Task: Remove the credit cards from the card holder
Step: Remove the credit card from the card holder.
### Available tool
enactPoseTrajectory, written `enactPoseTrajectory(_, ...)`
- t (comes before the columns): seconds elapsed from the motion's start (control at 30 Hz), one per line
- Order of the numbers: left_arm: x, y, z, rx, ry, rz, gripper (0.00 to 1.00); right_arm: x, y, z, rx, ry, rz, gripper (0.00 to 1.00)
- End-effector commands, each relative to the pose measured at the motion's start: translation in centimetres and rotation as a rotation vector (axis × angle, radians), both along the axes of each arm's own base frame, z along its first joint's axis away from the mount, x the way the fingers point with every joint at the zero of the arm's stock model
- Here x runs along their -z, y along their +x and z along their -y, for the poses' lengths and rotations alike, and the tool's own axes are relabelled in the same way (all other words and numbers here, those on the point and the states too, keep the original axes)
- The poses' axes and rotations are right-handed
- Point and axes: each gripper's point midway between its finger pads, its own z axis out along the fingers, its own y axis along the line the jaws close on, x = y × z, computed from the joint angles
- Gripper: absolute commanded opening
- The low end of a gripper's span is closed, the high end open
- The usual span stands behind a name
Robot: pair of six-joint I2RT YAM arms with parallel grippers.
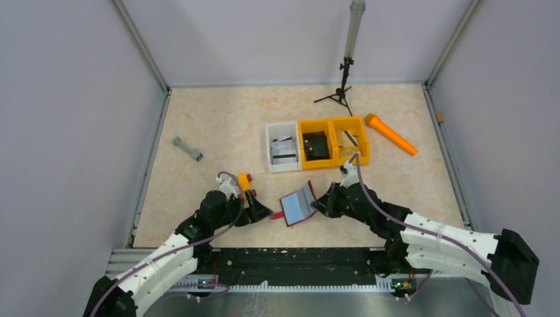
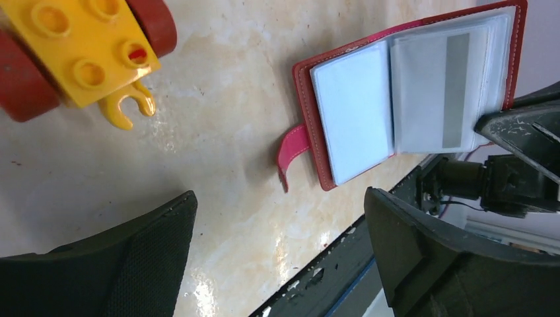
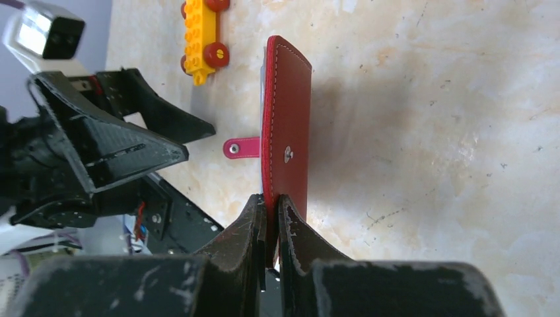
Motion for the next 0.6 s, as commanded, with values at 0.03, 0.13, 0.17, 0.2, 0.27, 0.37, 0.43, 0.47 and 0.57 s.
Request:
enactPoseTrajectory(0.03,-3.7,0.3,1.8,0.064,-0.214,0.114,0.99,-3.8,0.2,-0.6,0.023,0.241,-0.01,0.0)
enactPoseTrajectory(0.13,-4.9,0.4,2.2,0.074,-0.253,0.144,0.99,-5.9,0.0,-0.6,0.018,0.347,-0.007,0.0)
enactPoseTrajectory(0.17,-5.5,0.4,2.3,0.077,-0.27,0.158,0.99,-6.7,-0.1,-0.7,0.011,0.374,-0.006,0.0)
enactPoseTrajectory(0.2,-6.0,0.5,2.4,0.077,-0.285,0.171,0.99,-7.7,-0.4,-0.8,-0.005,0.399,-0.003,0.0)
enactPoseTrajectory(0.27,-7.1,0.6,2.5,0.081,-0.314,0.196,0.99,-9.4,-0.5,-0.8,-0.012,0.426,0.011,0.0)
enactPoseTrajectory(0.37,-8.4,1.0,2.5,0.072,-0.334,0.227,0.99,-12.2,-0.6,-0.9,-0.028,0.458,0.043,0.0)
enactPoseTrajectory(0.43,-9.1,1.2,2.4,0.067,-0.346,0.244,0.99,-13.7,-0.7,-1.0,-0.044,0.479,0.056,0.0)
enactPoseTrajectory(0.47,-9.5,1.2,2.4,0.069,-0.356,0.253,0.99,-14.4,-0.9,-1.1,-0.054,0.491,0.061,0.0)
enactPoseTrajectory(0.57,-10.9,1.0,2.6,0.08,-0.412,0.269,0.99,-15.9,-1.2,-1.4,-0.079,0.52,0.068,0.0)
